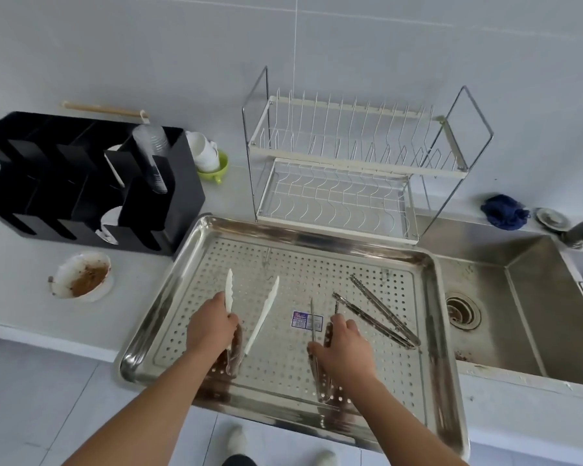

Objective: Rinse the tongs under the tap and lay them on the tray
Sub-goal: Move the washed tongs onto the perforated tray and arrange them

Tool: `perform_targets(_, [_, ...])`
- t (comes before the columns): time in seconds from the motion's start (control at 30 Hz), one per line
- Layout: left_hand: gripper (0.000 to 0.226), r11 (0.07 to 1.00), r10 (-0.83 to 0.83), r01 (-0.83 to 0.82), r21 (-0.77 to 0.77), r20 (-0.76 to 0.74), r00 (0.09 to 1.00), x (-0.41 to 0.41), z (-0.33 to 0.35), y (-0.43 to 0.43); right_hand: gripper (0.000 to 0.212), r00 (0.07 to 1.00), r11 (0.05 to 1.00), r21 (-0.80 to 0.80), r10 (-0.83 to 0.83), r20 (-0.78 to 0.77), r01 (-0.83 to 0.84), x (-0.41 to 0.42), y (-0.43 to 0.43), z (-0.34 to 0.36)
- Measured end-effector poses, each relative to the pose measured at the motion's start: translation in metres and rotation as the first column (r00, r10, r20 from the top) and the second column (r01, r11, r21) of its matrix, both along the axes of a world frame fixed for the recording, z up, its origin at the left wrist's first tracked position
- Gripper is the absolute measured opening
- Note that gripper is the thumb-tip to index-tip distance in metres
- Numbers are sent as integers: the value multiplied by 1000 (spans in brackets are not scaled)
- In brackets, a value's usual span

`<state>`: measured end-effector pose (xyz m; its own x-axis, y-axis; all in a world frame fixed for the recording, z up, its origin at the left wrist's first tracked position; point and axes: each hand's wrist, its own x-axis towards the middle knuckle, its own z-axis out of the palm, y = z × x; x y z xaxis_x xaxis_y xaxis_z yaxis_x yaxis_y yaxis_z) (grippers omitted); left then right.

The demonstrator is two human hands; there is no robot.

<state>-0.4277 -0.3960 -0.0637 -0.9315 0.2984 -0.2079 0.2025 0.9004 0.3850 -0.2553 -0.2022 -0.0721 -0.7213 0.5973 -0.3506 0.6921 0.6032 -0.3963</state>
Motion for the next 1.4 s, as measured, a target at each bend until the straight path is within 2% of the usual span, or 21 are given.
perform_targets(0.3, [15, 997, -66, 65, 51, 4, 998, -21, -5, -28, 57, 997, 997, -27, -70, -34, 69, -21, -34, 0])
perform_targets(0.53, [23, 987, -37, 28, 158, 54, 998, -28, -3, -39, 59, 994, 995, -24, -99, -48, 98, -41, -45, -2])
perform_targets(0.6, [40, 994, -27, 30, 109, -33, 999, -26, 2, -43, 70, 994, 995, -14, -99, -46, 99, -39, -44, -3])
perform_targets(0.67, [48, 987, -146, 157, 22, -256, 955, -17, 3, -43, 81, 993, 994, 11, -111, -50, 112, -36, -44, -5])
perform_targets(0.7, [43, 966, -233, 257, 21, -363, 902, -8, 4, -40, 86, 991, 992, 19, -121, -53, 122, -34, -45, -5])
perform_targets(0.77, [28, 877, -413, 479, 45, -440, 798, 14, 5, -27, 91, 987, 989, 19, -148, -61, 150, -32, -47, -5])
perform_targets(0.8, [21, 826, -486, 561, 60, -427, 762, 25, 3, -18, 89, 984, 986, 11, -166, -68, 167, -30, -49, -5])
perform_targets(0.83, [20, 801, -526, 593, 84, -373, 764, 36, 3, -7, 83, 980, 983, 1, -185, -79, 186, -28, -50, -5])
perform_targets(0.87, [25, 814, -516, 566, 131, -283, 808, 45, 2, 5, 75, 975, 979, -6, -202, -89, 202, -27, -50, -5])
perform_targets(0.93, [36, 888, -395, 403, 219, -82, 915, 54, -1, 26, 52, 974, 978, -12, -209, -92, 209, -25, -48, -4])
perform_targets(1.03, [40, 936, -304, 281, 214, 84, 949, 56, -10, 45, 34, 981, 983, -30, -182, -73, 180, -25, -47, -4])
perform_targets(1.3, [28, 943, -262, 232, 239, 105, 959, 55, -7, 42, 36, 976, 978, -99, -193, -105, 182, -36, -56, -6])
perform_targets(1.4, [36, 933, -282, 265, 241, 37, 959, 54, 2, 32, 38, 975, 978, -111, -188, -115, 175, -37, -56, -5])
